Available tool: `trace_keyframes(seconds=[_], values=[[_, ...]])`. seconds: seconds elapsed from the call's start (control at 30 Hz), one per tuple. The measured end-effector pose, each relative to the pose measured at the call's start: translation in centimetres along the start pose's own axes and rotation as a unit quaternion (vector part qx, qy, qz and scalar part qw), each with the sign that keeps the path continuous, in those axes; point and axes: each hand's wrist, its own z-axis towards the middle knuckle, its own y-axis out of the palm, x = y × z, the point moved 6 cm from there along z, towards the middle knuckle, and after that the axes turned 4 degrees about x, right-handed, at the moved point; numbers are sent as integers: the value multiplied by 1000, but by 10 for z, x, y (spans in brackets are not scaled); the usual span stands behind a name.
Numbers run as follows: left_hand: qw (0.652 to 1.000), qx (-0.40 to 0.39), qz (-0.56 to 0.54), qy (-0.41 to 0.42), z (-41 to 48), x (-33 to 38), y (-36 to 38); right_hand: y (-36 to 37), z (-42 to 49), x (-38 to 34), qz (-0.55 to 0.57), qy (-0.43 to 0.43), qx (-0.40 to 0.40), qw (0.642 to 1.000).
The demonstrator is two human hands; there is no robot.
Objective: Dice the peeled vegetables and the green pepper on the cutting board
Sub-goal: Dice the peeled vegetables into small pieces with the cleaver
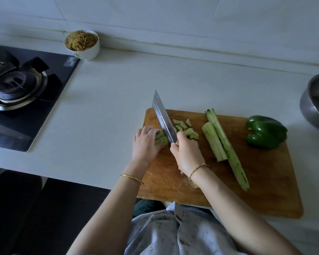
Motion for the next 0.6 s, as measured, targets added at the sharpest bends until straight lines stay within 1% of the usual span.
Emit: trace_keyframes(seconds=[0.13,0.2,0.37,0.6], values=[[1000,-15,-16,-2,-1,-2,-1,0,4,9,90,39,17,995],[1000,-13,-25,-5,0,-3,-2,-4,3,13,110,42,26,993],[1000,-20,-17,-14,3,-2,-3,-7,-2,9,119,20,13,993],[1000,-18,-16,-11,2,-1,-3,-8,-1,0,70,9,-13,997]])
